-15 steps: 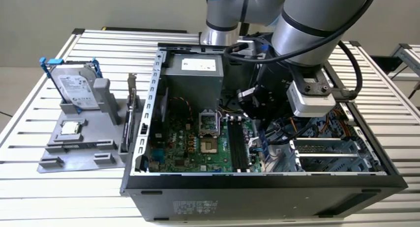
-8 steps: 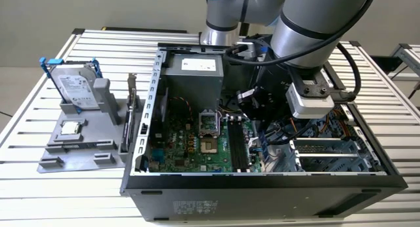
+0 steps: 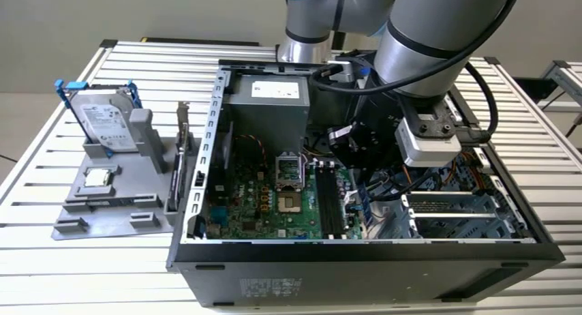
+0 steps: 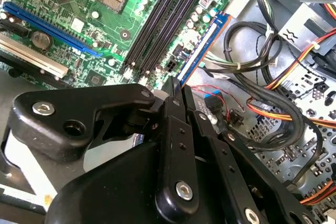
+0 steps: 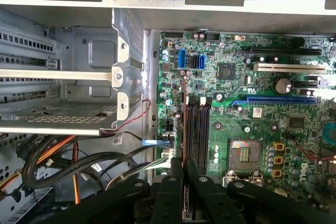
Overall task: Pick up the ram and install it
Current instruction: 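Insert the ram into the slot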
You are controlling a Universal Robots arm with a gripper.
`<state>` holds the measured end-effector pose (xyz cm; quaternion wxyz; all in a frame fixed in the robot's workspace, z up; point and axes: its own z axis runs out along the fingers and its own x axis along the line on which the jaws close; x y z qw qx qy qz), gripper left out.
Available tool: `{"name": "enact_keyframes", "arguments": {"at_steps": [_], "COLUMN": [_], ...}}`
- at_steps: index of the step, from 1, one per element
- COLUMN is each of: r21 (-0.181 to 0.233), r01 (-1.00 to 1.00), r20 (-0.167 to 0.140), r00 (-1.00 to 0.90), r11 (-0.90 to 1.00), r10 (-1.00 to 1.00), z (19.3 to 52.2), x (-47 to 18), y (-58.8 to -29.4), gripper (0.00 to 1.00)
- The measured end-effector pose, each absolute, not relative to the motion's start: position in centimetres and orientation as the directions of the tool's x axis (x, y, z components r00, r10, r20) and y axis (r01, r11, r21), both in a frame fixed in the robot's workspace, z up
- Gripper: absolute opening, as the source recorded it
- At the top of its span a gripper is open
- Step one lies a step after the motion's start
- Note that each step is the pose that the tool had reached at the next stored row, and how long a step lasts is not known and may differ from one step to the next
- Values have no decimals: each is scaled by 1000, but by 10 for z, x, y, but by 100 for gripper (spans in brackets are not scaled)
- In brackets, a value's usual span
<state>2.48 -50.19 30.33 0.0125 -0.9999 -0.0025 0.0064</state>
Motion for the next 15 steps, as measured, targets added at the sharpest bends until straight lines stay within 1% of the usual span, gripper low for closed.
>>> {"name": "enact_keyframes", "arguments": {"at_steps": [15], "r21": [-25], "r01": [-25], "r20": [-13], "r00": [1000], "r11": [-999], "r10": [-25], "z": [297], "x": [23], "y": [-497], "gripper": [0]}}
